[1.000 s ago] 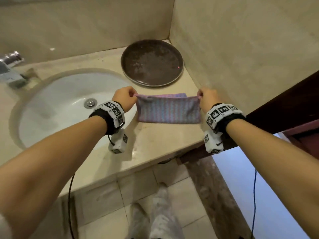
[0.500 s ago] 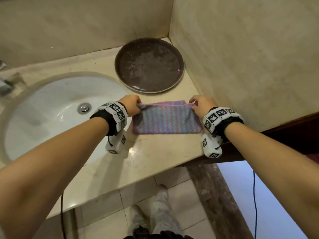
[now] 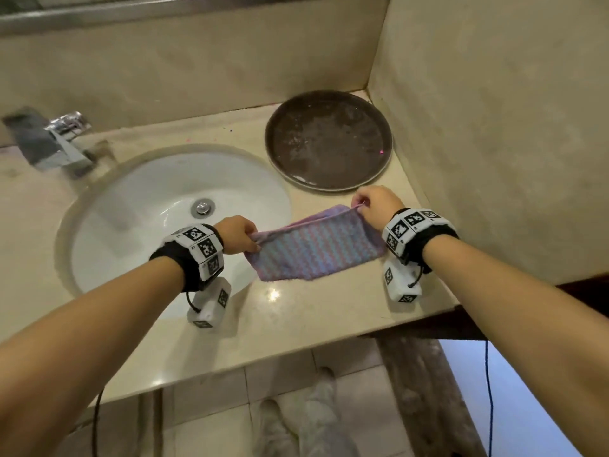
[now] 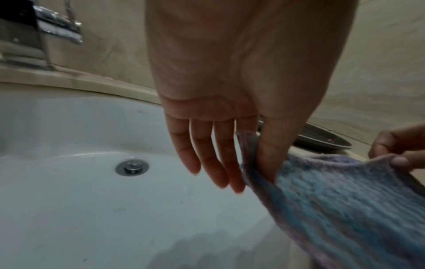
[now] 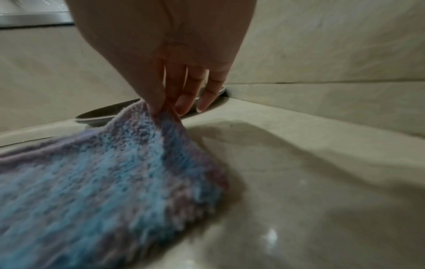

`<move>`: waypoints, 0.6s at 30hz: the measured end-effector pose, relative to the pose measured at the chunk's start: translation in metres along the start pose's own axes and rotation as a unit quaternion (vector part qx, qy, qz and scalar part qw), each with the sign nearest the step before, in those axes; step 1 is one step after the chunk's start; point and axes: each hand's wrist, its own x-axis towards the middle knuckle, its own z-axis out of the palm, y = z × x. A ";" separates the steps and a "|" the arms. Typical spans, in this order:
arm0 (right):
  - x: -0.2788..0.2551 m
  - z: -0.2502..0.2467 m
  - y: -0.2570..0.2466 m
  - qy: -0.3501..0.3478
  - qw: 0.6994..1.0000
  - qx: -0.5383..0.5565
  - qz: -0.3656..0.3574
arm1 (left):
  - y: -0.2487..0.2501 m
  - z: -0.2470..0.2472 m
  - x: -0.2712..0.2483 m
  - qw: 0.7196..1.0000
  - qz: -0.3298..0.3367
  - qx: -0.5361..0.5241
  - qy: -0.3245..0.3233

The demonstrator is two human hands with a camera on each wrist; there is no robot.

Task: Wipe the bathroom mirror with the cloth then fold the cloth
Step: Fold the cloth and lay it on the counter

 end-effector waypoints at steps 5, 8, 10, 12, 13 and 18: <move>0.012 0.007 -0.020 -0.113 0.990 0.052 -0.072 | -0.012 0.006 -0.002 0.999 -0.017 -0.048 -0.007; 0.018 0.004 -0.024 -0.112 0.990 -0.004 -0.091 | -0.014 0.006 -0.002 0.998 -0.016 -0.062 -0.003; 0.019 -0.002 -0.023 -0.089 0.988 -0.060 -0.108 | -0.014 0.005 -0.002 0.998 -0.015 -0.068 -0.002; 0.017 -0.009 -0.020 -0.096 0.984 -0.107 -0.109 | -0.015 0.003 -0.002 0.998 -0.013 -0.068 0.001; 0.015 -0.013 -0.017 -0.105 0.980 -0.132 -0.106 | -0.015 0.001 -0.001 0.998 -0.010 -0.069 0.004; -0.002 -0.032 -0.007 -0.087 0.980 -0.163 -0.073 | -0.007 -0.014 -0.002 0.996 0.026 -0.083 0.027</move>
